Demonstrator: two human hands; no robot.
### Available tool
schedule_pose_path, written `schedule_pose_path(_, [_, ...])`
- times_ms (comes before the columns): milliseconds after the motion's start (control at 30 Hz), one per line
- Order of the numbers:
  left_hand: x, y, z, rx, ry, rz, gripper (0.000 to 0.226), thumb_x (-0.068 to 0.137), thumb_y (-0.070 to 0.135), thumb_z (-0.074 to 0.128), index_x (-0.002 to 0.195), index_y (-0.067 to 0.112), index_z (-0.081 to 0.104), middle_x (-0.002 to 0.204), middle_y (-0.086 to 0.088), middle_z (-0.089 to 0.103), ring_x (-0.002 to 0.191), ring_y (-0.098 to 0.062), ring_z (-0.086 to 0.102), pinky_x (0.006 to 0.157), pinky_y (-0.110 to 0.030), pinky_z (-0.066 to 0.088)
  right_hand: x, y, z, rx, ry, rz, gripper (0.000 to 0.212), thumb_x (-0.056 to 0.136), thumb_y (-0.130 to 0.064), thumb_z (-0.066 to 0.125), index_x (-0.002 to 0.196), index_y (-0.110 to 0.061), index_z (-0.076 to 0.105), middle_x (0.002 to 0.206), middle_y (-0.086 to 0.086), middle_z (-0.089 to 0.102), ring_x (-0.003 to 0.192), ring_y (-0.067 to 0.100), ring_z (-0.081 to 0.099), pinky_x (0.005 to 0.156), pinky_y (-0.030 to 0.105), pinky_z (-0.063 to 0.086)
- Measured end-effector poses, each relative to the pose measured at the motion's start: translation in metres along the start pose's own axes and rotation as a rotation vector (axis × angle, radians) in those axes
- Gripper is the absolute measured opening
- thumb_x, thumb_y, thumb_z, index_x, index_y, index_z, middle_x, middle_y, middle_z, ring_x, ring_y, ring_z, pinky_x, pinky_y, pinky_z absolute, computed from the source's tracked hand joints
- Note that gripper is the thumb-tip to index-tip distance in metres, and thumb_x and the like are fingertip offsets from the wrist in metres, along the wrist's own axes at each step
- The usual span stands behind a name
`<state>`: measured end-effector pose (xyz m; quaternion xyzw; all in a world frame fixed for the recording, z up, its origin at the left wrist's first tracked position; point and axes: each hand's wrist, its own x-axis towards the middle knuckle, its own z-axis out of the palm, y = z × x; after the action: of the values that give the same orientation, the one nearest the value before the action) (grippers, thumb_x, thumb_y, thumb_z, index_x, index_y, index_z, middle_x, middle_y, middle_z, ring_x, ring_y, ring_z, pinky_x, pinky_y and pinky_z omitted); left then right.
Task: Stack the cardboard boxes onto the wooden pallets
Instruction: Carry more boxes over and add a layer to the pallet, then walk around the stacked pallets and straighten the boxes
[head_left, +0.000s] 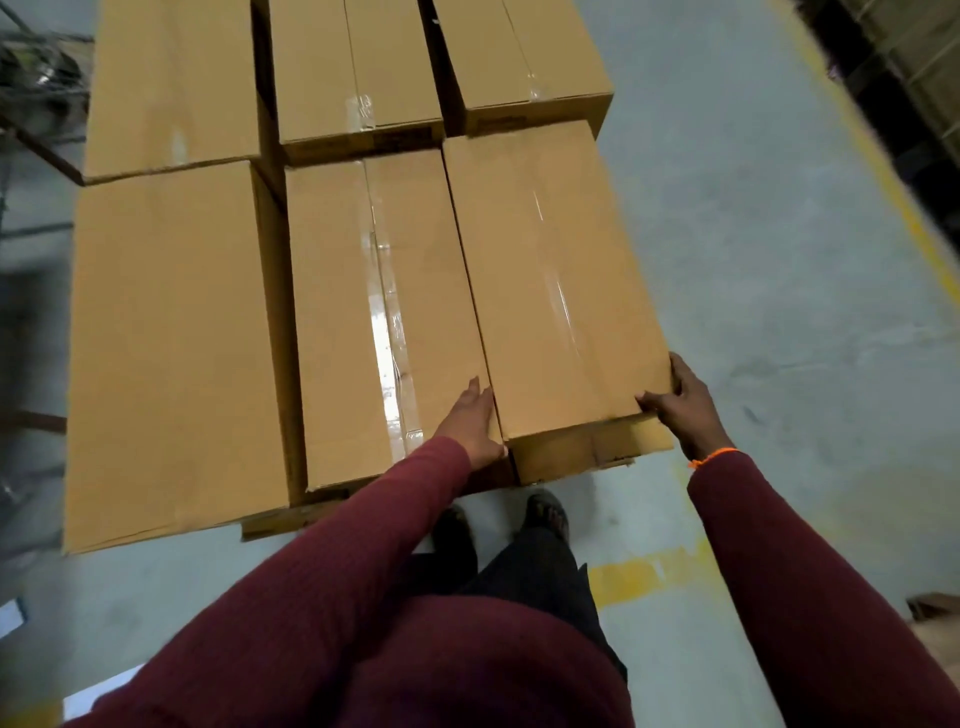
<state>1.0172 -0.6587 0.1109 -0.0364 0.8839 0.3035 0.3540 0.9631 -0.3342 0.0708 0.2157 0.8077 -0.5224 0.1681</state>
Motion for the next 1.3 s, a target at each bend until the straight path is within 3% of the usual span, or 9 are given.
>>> schedule_pose_path(133, [-0.001,0.003,0.003,-0.002,0.025,-0.004,0.108,0.084,0.020,0.079,0.162,0.009,0.005,0.169,-0.014,-0.008,0.157,-0.025,0.003,0.121,-0.023,0.008,-0.003,0.002,0.003,0.060,0.108,0.088,0.090,0.076,-0.006,0.083,0.154,-0.016,0.039,0.134,0.003,0.057,0.119,0.025,0.061,0.104,0.048,0.052])
schedule_pose_path(267, [-0.004,0.009,0.005,-0.038,0.065,-0.027,0.103,0.087,0.021,0.077,0.162,0.009,0.008,0.170,-0.012,-0.004,0.157,-0.025,0.005,0.122,-0.026,0.010,-0.026,0.002,0.006,-0.053,0.230,0.124,0.085,0.078,-0.030,0.086,0.149,-0.012,0.043,0.116,0.001,0.056,0.114,0.025,0.061,0.105,0.047,0.049])
schedule_pose_path(367, [-0.007,0.016,0.012,-0.127,0.162,-0.055,0.097,0.090,0.021,0.073,0.162,0.010,0.010,0.170,-0.013,-0.001,0.157,-0.028,0.007,0.124,-0.032,0.012,-0.051,0.003,0.008,-0.130,0.195,0.041,0.074,0.083,-0.035,0.082,0.144,-0.014,0.047,0.126,0.002,0.060,0.124,0.028,0.057,0.106,0.045,0.047])
schedule_pose_path(500, [-0.021,0.032,0.036,-0.167,0.402,0.064,0.079,0.094,0.017,0.065,0.160,0.012,0.021,0.169,-0.013,0.007,0.154,-0.032,0.010,0.126,-0.040,0.015,-0.076,0.013,0.002,-0.164,0.146,0.068,0.084,0.088,-0.032,0.078,0.156,-0.015,0.032,0.147,0.011,0.053,0.132,0.029,0.052,0.109,0.042,0.044])
schedule_pose_path(633, [-0.034,0.055,0.075,-0.150,0.559,0.232,0.060,0.090,0.011,0.067,0.146,0.010,0.045,0.158,-0.014,0.030,0.144,-0.034,0.031,0.120,-0.043,0.031,-0.086,0.043,-0.019,-0.165,0.078,0.142,0.072,0.086,-0.032,0.078,0.149,-0.017,0.046,0.137,0.010,0.059,0.119,0.026,0.059,0.101,0.036,0.048])
schedule_pose_path(733, [-0.037,0.075,0.114,-0.146,0.593,0.233,0.052,0.087,0.009,0.068,0.137,0.010,0.054,0.145,-0.012,0.044,0.133,-0.031,0.042,0.114,-0.040,0.036,-0.085,0.072,-0.048,-0.165,-0.013,0.162,0.056,0.087,-0.031,0.077,0.137,-0.017,0.056,0.125,0.005,0.064,0.110,0.021,0.061,0.093,0.031,0.048])
schedule_pose_path(933, [-0.009,0.084,0.235,-0.325,0.506,-0.094,0.032,0.091,0.011,0.066,0.123,0.011,0.065,0.115,-0.007,0.060,0.110,-0.028,0.060,0.096,-0.038,0.048,-0.044,0.172,-0.098,-0.125,-0.247,0.254,0.037,0.088,-0.030,0.078,0.121,-0.021,0.065,0.113,0.003,0.068,0.108,0.021,0.067,0.097,0.045,0.055])
schedule_pose_path(1133, [0.038,0.071,0.354,-0.699,0.523,-0.501,0.036,0.090,0.008,0.072,0.125,0.012,0.065,0.121,-0.007,0.062,0.108,-0.023,0.063,0.092,-0.026,0.046,0.015,0.259,-0.088,-0.253,-0.389,0.203,0.034,0.085,-0.025,0.081,0.116,-0.019,0.068,0.110,0.003,0.071,0.101,0.013,0.069,0.096,0.036,0.054])
schedule_pose_path(1300, [0.088,0.013,0.419,-0.826,0.623,-0.585,0.039,0.091,0.011,0.072,0.129,0.012,0.062,0.132,-0.006,0.060,0.110,-0.018,0.061,0.092,-0.022,0.044,0.073,0.327,-0.032,-0.303,-0.398,0.075,0.040,0.087,-0.026,0.080,0.123,-0.020,0.066,0.116,-0.001,0.071,0.107,0.016,0.068,0.096,0.044,0.055])
